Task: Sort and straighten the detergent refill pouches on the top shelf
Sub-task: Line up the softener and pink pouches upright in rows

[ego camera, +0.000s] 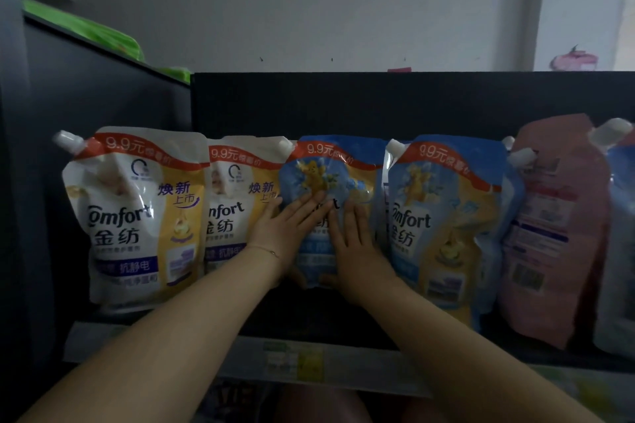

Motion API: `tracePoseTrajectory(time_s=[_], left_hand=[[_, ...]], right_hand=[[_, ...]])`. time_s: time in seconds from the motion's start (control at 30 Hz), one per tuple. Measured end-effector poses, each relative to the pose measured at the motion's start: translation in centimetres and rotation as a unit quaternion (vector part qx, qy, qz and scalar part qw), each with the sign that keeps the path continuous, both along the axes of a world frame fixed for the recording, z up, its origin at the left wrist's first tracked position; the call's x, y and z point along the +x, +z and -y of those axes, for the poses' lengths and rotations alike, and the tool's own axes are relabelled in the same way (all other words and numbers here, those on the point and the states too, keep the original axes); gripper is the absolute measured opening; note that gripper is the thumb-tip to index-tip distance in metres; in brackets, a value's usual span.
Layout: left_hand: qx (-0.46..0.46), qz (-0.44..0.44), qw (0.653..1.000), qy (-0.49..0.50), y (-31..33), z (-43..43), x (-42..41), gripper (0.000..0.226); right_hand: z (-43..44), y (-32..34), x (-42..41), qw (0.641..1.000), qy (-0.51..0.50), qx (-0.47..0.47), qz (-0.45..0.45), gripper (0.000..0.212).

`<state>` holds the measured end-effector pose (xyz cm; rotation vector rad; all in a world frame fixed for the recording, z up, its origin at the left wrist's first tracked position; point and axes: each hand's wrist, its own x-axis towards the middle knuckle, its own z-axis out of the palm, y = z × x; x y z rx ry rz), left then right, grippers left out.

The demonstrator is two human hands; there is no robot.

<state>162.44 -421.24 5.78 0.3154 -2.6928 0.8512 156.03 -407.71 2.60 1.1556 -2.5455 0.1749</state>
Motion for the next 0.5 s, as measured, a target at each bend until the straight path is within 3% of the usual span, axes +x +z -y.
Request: tracePoseTrajectory(time_s=[0.23, 0.4, 0.5], left_hand=[[0.001, -0.087, 0.996, -0.02, -1.2, -2.4, 2.2, 0.101], [0.099, -0.116, 0.988, -0.03, -1.5, -5.8, 3.4, 0.099], [0.15, -0.139, 0.976, -0.071, -1.1, -7.4, 4.0, 0.064]], right_hand=[[-2.4, 1.8, 2.9, 1.0, 0.005, 0.002, -0.01, 0.094], [-6.2, 1.3, 5.4, 0.993, 0.066, -0.096, 0.008, 0.019], [-9.1, 1.0, 5.8, 0.99, -0.017, -0.13, -0.045, 0.027]])
